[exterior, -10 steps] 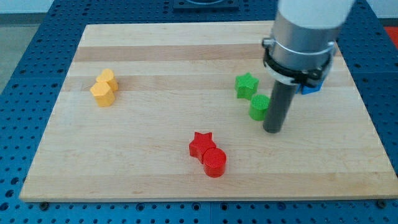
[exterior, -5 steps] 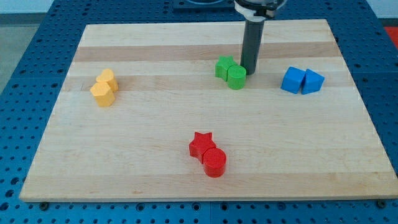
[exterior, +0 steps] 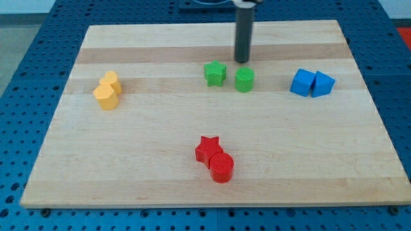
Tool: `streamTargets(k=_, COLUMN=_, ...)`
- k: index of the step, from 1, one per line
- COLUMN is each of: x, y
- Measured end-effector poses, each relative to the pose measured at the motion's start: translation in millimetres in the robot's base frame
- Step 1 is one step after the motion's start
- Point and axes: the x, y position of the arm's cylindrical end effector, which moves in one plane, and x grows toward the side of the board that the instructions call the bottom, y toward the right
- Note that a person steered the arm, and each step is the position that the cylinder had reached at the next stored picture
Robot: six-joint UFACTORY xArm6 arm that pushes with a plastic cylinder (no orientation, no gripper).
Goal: Slide the green blocks towards the top side of the board
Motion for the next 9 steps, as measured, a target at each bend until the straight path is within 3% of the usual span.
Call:
streamTargets(k=3, x=49.4, y=20.4)
streamTargets(k=7, x=61.1, y=19.4)
streamTargets(k=9, x=61.1, y=-22.7)
